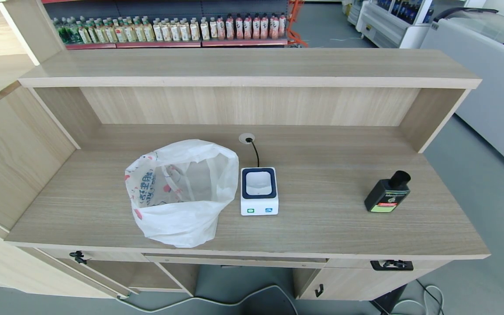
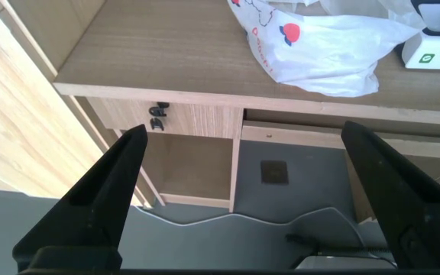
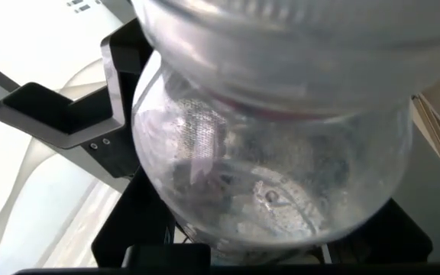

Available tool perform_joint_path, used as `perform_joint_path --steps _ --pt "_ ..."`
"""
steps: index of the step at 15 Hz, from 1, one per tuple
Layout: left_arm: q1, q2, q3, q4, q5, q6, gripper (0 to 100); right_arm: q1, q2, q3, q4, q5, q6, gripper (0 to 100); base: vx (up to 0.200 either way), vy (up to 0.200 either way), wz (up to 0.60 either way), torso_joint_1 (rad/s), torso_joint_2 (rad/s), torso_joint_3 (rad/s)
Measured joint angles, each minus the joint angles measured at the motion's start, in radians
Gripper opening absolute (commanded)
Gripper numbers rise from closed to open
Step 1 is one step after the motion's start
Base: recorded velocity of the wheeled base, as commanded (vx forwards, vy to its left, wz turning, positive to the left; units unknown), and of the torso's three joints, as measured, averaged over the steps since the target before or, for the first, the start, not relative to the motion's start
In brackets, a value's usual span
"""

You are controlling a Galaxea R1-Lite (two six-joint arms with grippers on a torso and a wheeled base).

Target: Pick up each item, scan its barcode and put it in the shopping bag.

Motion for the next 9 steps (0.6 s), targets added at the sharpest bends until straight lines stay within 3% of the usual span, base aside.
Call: perform_joint_path --steps 2,4,6,9 --pt "0.000 0.000 0.000 0.000 0.000 0.000 100 -0.001 0.001 0.000 0.000 -0.006 -0.017 0 0.000 0.000 0.00 0.000 0.00 0.000" --pt "-0.001 0.000 0.000 0.000 0.000 0.000 100 -0.024 0.008 0.002 0.002 -0.049 -0.134 0 0.000 0.000 0.00 0.000 0.00 0.000" --pt "-0.001 0.000 0.000 0.000 0.000 0.000 100 -0.062 0.022 0.005 0.090 -0.257 -0.271 0 0.000 0.000 0.00 0.000 0.00 0.000" --pt "0.000 0.000 0.000 0.000 0.000 0.000 100 -0.062 0.037 0.007 0.289 -0.716 -0.388 0 0.000 0.000 0.00 0.000 0.00 0.000"
